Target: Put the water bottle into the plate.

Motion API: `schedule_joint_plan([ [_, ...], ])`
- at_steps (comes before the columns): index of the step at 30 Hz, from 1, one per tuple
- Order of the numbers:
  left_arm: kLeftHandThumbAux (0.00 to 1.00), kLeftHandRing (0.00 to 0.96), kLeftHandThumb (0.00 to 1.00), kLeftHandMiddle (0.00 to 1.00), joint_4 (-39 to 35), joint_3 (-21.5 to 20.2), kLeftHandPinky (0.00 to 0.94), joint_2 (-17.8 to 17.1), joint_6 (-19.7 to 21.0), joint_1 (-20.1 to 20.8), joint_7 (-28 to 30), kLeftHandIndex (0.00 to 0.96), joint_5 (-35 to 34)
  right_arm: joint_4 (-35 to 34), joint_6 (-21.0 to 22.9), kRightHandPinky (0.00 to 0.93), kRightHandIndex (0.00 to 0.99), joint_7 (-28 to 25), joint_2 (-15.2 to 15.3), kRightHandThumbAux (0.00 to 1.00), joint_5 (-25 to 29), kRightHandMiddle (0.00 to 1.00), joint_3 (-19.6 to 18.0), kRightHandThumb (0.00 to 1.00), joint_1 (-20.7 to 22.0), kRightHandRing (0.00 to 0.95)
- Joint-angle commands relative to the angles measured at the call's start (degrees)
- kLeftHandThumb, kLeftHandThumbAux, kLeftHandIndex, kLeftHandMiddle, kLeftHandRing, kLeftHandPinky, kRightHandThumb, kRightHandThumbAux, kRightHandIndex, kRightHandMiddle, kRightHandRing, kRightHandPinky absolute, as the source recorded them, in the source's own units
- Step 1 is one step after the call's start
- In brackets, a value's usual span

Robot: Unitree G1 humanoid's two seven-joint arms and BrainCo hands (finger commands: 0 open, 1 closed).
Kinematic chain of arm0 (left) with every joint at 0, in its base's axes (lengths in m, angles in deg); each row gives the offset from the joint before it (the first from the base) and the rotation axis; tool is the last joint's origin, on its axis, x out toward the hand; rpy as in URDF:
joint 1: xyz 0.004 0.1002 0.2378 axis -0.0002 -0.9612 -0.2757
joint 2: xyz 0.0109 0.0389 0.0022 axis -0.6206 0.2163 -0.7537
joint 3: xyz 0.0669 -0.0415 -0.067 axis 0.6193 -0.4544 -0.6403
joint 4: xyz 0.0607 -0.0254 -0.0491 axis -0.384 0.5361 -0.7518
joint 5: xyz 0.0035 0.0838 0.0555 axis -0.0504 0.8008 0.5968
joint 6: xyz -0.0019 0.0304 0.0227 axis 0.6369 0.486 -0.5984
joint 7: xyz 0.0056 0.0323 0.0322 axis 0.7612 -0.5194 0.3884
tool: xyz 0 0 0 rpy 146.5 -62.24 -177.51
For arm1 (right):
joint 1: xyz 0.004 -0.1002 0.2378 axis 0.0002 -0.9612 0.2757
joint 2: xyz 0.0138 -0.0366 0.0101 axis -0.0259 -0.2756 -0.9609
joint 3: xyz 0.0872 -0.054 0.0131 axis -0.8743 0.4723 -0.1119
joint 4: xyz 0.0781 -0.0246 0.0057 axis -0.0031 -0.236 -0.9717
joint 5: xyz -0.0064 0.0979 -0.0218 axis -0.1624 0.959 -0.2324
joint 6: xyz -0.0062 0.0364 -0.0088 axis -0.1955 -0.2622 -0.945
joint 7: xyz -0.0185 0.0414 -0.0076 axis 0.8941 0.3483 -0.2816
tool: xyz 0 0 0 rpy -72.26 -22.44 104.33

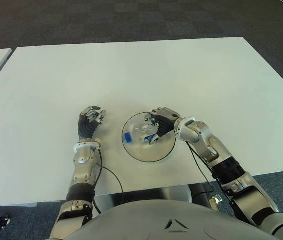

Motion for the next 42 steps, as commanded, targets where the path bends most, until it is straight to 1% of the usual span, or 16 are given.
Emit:
schedule_joint_plan([
  [1, 0.713, 0.660, 0.708, 0.679, 1.08, 0.02, 0.643, 0.34, 1.90, -1.03, -0.06, 0.436, -0.39, -2.22, 1.89, 0.788, 0.430, -0.07, 0.14, 0.730, -1.84, 0.800, 0.98, 0.697, -0.31, 0.806],
  [4, 0.713, 0.661, 0.708, 0.680, 1.22, -0.15, 0.647, 0.28, 1.92, -0.96, 0.28, 0.436, -0.83, -2.26, 1.44, 0.745, 0.428, 0.61, 0.32, 0.729, -2.19, 0.767, 1.47, 0.695, -0.25, 0.766],
  [7, 0.712, 0.662, 0.708, 0.681, 1.28, -0.12, 0.648, 0.23, 1.85, -0.95, 0.37, 0.436, -1.02, -2.16, 0.73, 0.674, 0.423, 0.52, 0.67, 0.729, -1.99, 0.725, 1.71, 0.691, -0.04, 0.717],
  [8, 0.712, 0.662, 0.708, 0.682, 1.41, -0.09, 0.648, 0.17, 1.74, -0.92, 0.31, 0.436, -0.96, -1.88, -0.28, 0.665, 0.422, 0.45, 0.92, 0.729, -1.30, 0.720, 1.82, 0.690, 0.16, 0.711],
  [10, 0.712, 0.664, 0.708, 0.682, 1.62, -0.01, 0.649, 0.05, 1.55, -0.88, 0.13, 0.436, -0.69, -1.39, -2.18, 0.468, 0.411, 0.36, 1.36, 0.731, 0.05, 0.490, 1.96, 0.684, 0.48, 0.483],
  [13, 0.712, 0.665, 0.708, 0.682, 1.71, 0.10, 0.650, -0.07, 1.50, -0.85, -0.16, 0.436, -0.29, -0.92, -3.95, 0.350, 0.406, 0.27, 1.77, 0.732, 1.22, 0.356, 1.99, 0.681, 0.75, 0.348],
  [14, 0.712, 0.664, 0.708, 0.682, 1.70, 0.14, 0.648, -0.11, 1.50, -0.85, -0.30, 0.436, -0.11, -0.77, -4.52, 0.293, 0.404, 0.26, 1.89, 0.732, 1.57, 0.294, 1.96, 0.680, 0.81, 0.285],
  [16, 0.712, 0.664, 0.708, 0.681, 1.53, 0.19, 0.646, -0.12, 1.69, -0.89, -0.44, 0.436, 0.06, -0.46, -5.56, 0.243, 0.402, 0.40, 2.10, 0.732, 2.17, 0.240, 1.92, 0.680, 0.91, 0.230],
  [17, 0.712, 0.661, 0.708, 0.680, 1.35, 0.20, 0.644, -0.08, 1.94, -0.93, -0.47, 0.436, 0.03, -0.27, -6.38, 0.206, 0.311, 0.57, 2.30, 0.741, 2.48, 0.201, 1.94, 0.568, 1.01, 0.190],
  [19, 0.712, 0.658, 0.708, 0.678, 0.95, 0.25, 0.639, 0.00, 2.30, -1.04, -0.62, 0.436, 0.13, 0.05, -7.75, 0.145, 0.203, 0.88, 2.67, 0.753, 2.83, 0.141, 2.01, 0.441, 1.19, 0.127],
  [23, 0.712, 0.656, 0.708, 0.677, -0.28, 0.51, 0.639, 0.21, 2.94, -1.49, -1.15, 0.436, 0.78, 0.49, -9.59, 0.039, 0.105, 1.04, 3.28, 0.751, 2.86, 0.054, 2.17, 0.360, 1.65, 0.035],
  [28, 0.713, 0.654, 0.708, 0.677, -1.46, 0.51, 0.637, 0.47, 4.28, -1.85, -1.08, 0.435, 0.53, 1.13, -11.57, 0.006, 0.041, 0.54, 4.08, 0.715, 2.57, 0.009, 2.52, 0.323, 2.54, 0.005],
  [33, 0.713, 0.654, 0.708, 0.676, -2.15, 0.43, 0.635, 0.68, 4.94, -2.07, -0.98, 0.435, 0.30, 2.21, -13.08, 0.000, 0.009, 1.53, 4.40, 0.678, 2.25, 0.001, 2.67, 0.300, 2.86, 0.000],
  [35, 0.713, 0.656, 0.708, 0.678, -2.19, 0.34, 0.638, 0.75, 4.95, -2.07, -0.93, 0.435, 0.16, 3.06, -14.22, 0.000, 0.004, 2.82, 4.53, 0.625, 1.92, 0.000, 2.77, 0.300, 2.87, 0.000],
  [40, 0.713, 0.660, 0.708, 0.680, -2.52, 0.34, 0.639, 0.83, 5.06, -2.19, -1.15, 0.435, 0.30, 4.86, -17.46, 0.000, 0.000, 7.24, 4.72, 0.435, 1.03, 0.000, 2.88, 0.332, 2.75, 0.000],
  [42, 0.713, 0.660, 0.708, 0.680, -2.65, 0.37, 0.639, 0.85, 5.23, -2.23, -1.36, 0.435, 0.47, 5.39, -18.52, 0.000, 0.000, 9.27, 4.71, 0.397, 0.60, 0.000, 2.78, 0.339, 2.64, 0.000],
])
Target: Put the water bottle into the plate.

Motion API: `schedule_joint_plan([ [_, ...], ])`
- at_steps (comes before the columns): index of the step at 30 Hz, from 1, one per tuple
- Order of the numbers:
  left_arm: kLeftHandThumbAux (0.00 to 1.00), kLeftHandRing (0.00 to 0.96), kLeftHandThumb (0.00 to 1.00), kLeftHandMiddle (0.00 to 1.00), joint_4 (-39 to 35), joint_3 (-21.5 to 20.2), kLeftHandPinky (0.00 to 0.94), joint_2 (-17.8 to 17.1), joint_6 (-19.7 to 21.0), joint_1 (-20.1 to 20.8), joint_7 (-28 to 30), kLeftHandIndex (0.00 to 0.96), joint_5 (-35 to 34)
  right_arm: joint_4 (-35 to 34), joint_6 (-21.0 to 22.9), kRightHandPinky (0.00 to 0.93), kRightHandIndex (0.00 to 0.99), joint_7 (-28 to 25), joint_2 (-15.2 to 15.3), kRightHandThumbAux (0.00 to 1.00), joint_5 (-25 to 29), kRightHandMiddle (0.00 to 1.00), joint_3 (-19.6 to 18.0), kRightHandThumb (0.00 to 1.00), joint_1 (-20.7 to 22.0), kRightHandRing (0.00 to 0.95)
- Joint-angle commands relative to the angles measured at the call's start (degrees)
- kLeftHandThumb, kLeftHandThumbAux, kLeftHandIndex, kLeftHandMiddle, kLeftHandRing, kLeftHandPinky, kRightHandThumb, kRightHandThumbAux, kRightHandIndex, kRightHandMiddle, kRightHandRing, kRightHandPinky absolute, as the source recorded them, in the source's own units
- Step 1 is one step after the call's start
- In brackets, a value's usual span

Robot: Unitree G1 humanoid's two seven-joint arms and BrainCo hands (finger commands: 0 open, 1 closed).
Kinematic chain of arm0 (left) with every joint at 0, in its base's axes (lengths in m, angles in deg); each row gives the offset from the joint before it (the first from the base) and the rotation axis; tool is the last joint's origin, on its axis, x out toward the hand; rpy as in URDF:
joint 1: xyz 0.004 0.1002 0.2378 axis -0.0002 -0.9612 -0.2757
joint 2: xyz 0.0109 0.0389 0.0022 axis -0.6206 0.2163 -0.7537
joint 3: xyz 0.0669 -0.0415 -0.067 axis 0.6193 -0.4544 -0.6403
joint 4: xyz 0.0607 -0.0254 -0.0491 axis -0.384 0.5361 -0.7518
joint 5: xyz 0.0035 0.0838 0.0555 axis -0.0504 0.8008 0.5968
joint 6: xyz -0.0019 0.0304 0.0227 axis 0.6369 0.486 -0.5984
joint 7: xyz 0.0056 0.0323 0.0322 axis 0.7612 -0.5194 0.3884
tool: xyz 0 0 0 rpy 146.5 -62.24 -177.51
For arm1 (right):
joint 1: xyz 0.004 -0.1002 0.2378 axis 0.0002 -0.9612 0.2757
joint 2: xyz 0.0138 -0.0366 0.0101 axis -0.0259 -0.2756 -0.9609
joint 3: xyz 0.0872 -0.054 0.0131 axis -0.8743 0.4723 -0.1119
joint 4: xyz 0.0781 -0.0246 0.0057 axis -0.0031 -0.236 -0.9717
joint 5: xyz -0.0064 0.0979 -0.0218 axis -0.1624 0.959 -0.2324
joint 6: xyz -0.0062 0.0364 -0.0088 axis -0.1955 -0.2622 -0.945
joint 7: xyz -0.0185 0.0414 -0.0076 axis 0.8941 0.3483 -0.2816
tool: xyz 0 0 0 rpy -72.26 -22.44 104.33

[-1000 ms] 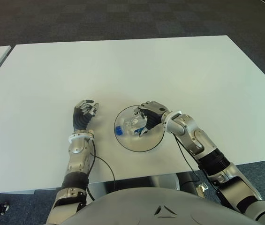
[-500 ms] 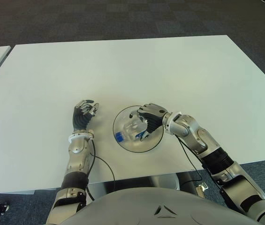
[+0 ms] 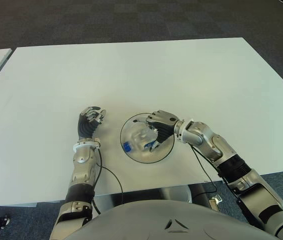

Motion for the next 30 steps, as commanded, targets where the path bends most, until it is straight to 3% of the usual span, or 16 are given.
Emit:
schedule_joint_plan([
  [1, 0.713, 0.660, 0.708, 0.680, 0.34, 0.32, 0.639, 0.64, 2.09, -1.52, -0.91, 0.435, 0.34, 1.54, -3.36, 0.000, 0.000, 5.29, 0.03, 0.362, -0.95, 0.000, 0.01, 0.340, 0.31, 0.000],
  [7, 0.713, 0.662, 0.708, 0.681, 0.60, 0.24, 0.641, 0.50, 1.83, -1.40, -0.10, 0.435, -0.33, 2.77, -5.16, 0.000, 0.000, 11.53, -0.09, 0.261, -2.70, 0.000, -0.20, 0.352, -0.36, 0.000],
  [14, 0.712, 0.666, 0.708, 0.685, 1.68, 0.11, 0.647, 0.32, 0.58, -1.03, 0.25, 0.436, -0.67, 4.21, -5.23, 0.000, 0.000, 18.42, -0.36, 0.222, -6.03, 0.000, 0.25, 0.341, -0.76, 0.000],
  [20, 0.712, 0.665, 0.708, 0.686, 2.24, 0.24, 0.647, 0.24, 0.00, -0.95, -0.26, 0.436, -0.14, 5.34, -2.74, 0.000, 0.000, 28.86, -1.52, 0.262, -13.78, 0.000, 1.78, 0.256, -0.61, 0.000],
  [23, 0.712, 0.666, 0.707, 0.687, 2.12, 0.33, 0.649, 0.28, -0.12, -1.03, -0.46, 0.436, 0.15, 7.95, 0.24, 0.000, 0.000, 35.84, -3.36, 0.290, -19.84, 0.000, 4.48, 0.204, -0.06, 0.000],
  [26, 0.712, 0.667, 0.707, 0.688, 1.98, 0.33, 0.649, 0.26, -0.14, -1.13, -0.48, 0.436, 0.23, 9.43, 1.74, 0.000, 0.000, 39.52, -3.99, 0.310, -22.46, 0.000, 5.97, 0.169, 0.29, 0.000],
  [30, 0.713, 0.663, 0.708, 0.684, 1.64, 0.28, 0.643, 0.32, 0.21, -1.28, -0.31, 0.436, -0.01, 13.76, 4.98, 0.000, 0.000, 48.55, -4.84, 0.350, -27.98, 0.000, 9.47, 0.117, 0.12, 0.000],
])
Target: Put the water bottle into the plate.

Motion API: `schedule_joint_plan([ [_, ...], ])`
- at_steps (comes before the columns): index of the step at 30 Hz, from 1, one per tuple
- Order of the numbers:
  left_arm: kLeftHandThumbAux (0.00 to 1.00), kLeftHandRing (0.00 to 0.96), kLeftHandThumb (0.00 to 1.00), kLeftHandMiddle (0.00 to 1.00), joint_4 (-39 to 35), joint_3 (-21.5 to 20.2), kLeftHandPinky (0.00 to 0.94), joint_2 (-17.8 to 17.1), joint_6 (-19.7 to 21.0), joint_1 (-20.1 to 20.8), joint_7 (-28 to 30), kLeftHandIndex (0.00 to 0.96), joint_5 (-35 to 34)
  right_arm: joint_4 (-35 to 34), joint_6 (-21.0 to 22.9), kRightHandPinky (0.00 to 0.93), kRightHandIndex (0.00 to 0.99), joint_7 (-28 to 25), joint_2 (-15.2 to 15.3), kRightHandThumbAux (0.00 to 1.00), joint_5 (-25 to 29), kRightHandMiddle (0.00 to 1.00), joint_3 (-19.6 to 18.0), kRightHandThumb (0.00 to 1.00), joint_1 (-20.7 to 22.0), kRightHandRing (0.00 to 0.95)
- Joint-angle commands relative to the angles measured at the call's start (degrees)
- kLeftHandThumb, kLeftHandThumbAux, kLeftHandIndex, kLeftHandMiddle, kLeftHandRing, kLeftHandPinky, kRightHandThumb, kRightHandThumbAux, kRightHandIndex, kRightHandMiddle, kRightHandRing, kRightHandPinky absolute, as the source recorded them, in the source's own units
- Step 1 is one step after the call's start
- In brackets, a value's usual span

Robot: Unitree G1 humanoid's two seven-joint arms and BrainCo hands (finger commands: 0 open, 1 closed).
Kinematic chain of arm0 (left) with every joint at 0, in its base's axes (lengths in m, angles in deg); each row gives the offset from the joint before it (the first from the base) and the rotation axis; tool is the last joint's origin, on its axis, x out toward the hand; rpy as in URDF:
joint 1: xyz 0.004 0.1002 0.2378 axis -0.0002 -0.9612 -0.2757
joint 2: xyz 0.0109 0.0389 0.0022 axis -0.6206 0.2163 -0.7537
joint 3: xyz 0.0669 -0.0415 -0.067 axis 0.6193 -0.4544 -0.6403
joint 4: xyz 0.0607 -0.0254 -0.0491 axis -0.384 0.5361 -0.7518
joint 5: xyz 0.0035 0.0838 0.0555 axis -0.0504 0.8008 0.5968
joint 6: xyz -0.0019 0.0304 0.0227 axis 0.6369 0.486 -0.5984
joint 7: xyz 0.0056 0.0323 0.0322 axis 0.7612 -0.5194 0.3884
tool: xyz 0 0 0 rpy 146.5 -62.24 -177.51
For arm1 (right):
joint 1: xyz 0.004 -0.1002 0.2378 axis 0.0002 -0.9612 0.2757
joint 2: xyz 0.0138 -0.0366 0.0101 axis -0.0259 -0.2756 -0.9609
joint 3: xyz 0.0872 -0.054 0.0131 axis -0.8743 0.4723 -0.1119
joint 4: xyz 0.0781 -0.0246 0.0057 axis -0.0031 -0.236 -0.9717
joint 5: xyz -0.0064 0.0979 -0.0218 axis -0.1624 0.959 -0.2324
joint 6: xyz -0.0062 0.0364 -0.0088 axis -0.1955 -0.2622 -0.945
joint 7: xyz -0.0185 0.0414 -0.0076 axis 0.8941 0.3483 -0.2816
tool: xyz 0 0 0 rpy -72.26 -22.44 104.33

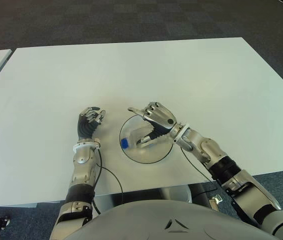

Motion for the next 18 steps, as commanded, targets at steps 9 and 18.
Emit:
schedule_joint_plan([
  [9, 0.712, 0.663, 0.708, 0.682, -0.43, 0.42, 0.644, 0.49, 2.35, -1.86, -0.35, 0.435, 0.15, 9.17, 6.83, 0.000, 0.000, 16.63, -1.30, 0.382, -8.74, 0.000, 6.90, 0.088, 1.03, 0.000],
  [18, 0.712, 0.662, 0.708, 0.682, -0.31, 0.38, 0.639, 0.44, 2.35, -1.86, -0.16, 0.436, 0.06, 11.51, 7.68, 0.000, 0.000, 18.96, -1.78, 0.381, -7.83, 0.000, 8.62, 0.067, 2.19, 0.000],
])
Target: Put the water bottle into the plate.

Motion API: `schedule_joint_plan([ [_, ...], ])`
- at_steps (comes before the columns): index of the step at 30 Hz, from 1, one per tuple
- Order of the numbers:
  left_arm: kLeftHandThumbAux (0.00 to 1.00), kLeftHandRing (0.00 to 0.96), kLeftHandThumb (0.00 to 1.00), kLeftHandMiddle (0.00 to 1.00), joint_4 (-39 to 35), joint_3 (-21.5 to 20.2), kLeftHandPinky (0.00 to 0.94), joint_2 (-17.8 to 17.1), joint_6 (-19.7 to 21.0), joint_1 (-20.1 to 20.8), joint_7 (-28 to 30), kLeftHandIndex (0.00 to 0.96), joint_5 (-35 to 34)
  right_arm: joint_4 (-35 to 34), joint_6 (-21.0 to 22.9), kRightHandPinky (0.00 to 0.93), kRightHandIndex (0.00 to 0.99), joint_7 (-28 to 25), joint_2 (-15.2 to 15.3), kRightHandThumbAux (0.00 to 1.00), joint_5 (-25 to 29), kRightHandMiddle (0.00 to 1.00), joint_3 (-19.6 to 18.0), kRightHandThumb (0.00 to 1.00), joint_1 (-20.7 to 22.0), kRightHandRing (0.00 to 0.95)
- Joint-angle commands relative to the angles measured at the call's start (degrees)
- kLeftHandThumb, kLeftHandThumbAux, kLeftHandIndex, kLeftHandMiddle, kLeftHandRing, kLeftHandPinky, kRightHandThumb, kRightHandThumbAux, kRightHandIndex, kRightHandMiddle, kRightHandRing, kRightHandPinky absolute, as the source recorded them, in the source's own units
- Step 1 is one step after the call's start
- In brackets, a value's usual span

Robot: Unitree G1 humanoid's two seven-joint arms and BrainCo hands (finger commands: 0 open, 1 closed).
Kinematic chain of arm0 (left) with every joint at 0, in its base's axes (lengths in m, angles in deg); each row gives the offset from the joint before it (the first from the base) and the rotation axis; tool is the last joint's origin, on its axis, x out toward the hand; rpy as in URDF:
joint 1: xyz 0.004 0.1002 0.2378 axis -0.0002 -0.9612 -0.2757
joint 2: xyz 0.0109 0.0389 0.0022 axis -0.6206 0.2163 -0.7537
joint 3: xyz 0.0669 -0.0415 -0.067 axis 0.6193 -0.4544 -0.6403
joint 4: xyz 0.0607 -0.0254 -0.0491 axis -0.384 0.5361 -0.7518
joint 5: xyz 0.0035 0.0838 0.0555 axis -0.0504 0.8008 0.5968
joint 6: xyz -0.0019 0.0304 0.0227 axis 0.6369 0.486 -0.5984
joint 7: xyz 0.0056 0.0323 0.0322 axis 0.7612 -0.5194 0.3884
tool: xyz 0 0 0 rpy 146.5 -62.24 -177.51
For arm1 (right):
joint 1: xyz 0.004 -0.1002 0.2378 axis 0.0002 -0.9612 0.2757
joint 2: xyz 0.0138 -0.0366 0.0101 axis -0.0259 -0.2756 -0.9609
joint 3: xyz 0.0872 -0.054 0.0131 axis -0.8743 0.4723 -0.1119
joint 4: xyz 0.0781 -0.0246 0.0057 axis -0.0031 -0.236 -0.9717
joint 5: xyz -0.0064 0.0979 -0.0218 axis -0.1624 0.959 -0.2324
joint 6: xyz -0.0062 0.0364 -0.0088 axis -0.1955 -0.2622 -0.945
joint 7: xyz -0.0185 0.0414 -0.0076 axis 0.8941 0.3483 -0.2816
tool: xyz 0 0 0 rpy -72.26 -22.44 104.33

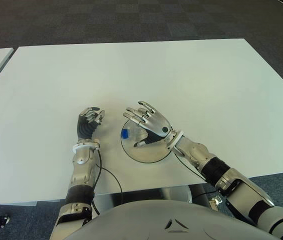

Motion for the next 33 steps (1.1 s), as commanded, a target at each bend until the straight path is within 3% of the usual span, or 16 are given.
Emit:
schedule_joint_plan([
  [1, 0.712, 0.662, 0.708, 0.682, 0.89, 0.37, 0.639, 0.43, 1.52, -1.12, -0.16, 0.436, 0.10, 2.43, 0.86, 0.000, 0.000, 0.41, 0.26, 0.380, -0.11, 0.000, 1.19, 0.066, 0.06, 0.000],
  [18, 0.713, 0.661, 0.708, 0.681, 2.22, 0.38, 0.639, -0.10, 0.96, -0.56, 0.28, 0.436, 0.18, 3.36, 1.12, 0.000, 0.000, 1.20, -0.48, 0.317, 1.63, 0.000, 1.45, 0.087, 0.27, 0.000],
  [33, 0.713, 0.661, 0.708, 0.680, 2.95, 0.43, 0.644, -0.13, -0.11, -0.43, 0.30, 0.436, 0.22, 1.72, 2.63, 0.000, 0.000, 0.08, -0.16, 0.306, 2.18, 0.000, 0.81, 0.036, -0.26, 0.000],
])
